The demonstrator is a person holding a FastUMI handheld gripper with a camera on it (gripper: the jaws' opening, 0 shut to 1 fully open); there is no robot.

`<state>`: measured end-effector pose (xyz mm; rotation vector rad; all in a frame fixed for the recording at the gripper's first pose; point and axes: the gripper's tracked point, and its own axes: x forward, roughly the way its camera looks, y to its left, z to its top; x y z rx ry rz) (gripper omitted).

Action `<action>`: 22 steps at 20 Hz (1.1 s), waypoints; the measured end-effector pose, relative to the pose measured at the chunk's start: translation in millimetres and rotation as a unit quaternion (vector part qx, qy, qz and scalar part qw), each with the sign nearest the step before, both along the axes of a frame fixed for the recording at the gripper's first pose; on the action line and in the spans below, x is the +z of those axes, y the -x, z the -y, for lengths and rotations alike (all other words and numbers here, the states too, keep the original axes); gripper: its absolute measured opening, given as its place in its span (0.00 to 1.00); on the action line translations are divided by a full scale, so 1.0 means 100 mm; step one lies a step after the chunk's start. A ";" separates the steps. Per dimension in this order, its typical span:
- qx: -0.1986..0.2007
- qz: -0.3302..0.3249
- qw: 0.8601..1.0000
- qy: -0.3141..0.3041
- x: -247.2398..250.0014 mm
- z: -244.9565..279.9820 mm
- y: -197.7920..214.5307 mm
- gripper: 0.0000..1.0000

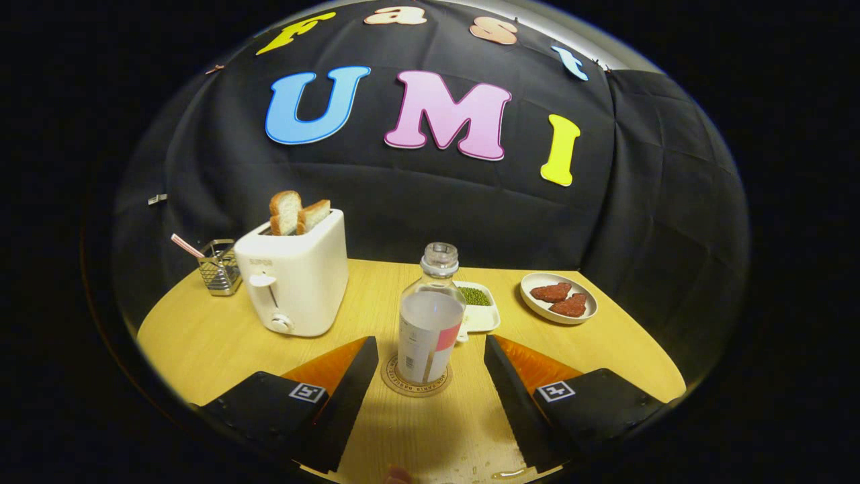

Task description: Take the bottle from table, then pour the juice into the cup, finally place the bottle on the coaster

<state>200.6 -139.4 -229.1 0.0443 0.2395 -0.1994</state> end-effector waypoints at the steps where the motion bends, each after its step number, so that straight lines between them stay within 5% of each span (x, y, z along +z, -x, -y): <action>1: 0.003 0.008 1.000 -0.004 0.12 -0.02 0.14 0.98; 12: 0.057 0.121 0.991 0.019 1.72 -0.23 1.73 0.97; 22: 0.103 0.122 0.987 0.033 1.50 -0.81 3.06 0.97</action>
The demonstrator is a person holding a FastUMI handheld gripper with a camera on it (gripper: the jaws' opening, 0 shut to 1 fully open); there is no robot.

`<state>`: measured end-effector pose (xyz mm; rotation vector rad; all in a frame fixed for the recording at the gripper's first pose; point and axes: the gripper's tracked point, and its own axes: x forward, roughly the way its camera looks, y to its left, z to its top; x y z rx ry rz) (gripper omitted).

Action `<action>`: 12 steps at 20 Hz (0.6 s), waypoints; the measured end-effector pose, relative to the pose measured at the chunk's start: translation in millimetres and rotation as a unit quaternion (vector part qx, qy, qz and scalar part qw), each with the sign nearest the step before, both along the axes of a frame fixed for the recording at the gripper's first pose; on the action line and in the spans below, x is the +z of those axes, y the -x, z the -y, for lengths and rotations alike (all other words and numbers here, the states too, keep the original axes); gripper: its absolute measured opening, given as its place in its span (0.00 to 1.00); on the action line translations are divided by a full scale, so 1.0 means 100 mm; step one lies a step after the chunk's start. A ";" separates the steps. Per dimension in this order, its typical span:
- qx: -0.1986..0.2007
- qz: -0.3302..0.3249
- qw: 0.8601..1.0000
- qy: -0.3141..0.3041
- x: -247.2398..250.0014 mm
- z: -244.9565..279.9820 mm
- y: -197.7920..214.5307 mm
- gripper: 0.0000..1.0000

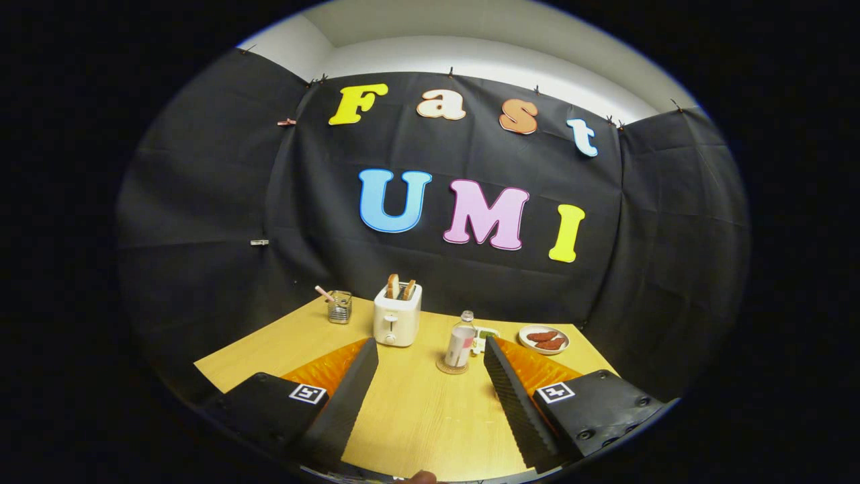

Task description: Take the bottle from table, then pour the juice into the cup, finally place the bottle on the coaster

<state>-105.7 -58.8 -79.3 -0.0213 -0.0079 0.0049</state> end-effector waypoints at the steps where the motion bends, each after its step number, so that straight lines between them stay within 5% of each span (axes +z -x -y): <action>1: -0.004 0.005 1.000 0.002 0.01 -0.01 0.06 0.97; 12: -0.002 0.005 0.999 -0.032 0.03 -0.14 0.15 0.97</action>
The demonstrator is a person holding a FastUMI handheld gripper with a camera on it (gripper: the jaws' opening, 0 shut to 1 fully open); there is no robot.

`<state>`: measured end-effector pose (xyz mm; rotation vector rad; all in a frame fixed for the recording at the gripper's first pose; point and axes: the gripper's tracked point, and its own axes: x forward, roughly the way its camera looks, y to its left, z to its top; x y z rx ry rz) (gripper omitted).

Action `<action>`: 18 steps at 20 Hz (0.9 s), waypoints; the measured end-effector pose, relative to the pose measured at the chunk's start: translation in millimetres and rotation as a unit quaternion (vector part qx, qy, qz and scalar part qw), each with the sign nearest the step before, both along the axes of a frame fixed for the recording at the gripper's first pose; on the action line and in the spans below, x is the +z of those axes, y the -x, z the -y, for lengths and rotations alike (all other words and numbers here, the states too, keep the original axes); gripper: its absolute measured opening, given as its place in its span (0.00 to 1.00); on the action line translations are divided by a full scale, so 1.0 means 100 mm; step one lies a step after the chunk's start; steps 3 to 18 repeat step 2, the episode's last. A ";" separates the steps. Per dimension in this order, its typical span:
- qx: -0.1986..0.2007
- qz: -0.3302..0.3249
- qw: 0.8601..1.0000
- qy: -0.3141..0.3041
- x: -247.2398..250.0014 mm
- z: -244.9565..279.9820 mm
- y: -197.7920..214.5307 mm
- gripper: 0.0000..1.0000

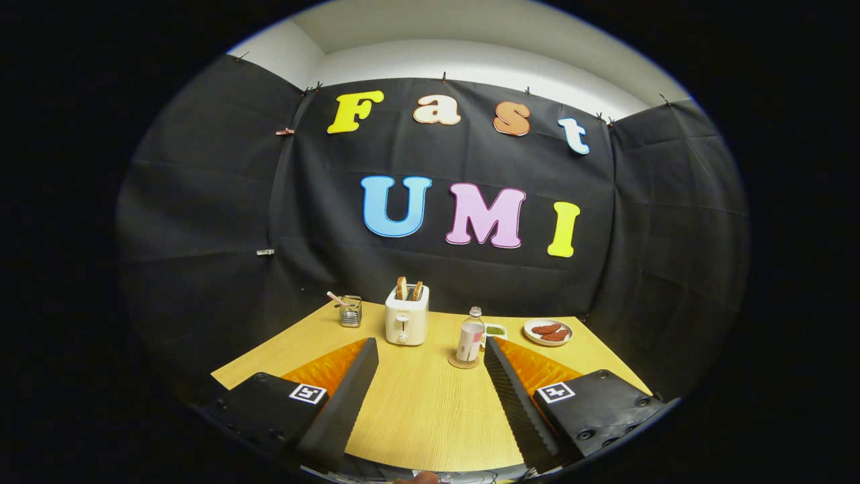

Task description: Take the bottle from table, then pour the juice into the cup, finally place the bottle on the coaster

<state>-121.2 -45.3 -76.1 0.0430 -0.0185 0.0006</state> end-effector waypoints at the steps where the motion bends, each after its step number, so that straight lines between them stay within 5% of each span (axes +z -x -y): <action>1: 0.000 0.004 1.000 0.001 0.02 0.03 -0.02 0.97; 18: 0.000 0.006 1.000 0.004 0.03 0.06 -0.02 0.97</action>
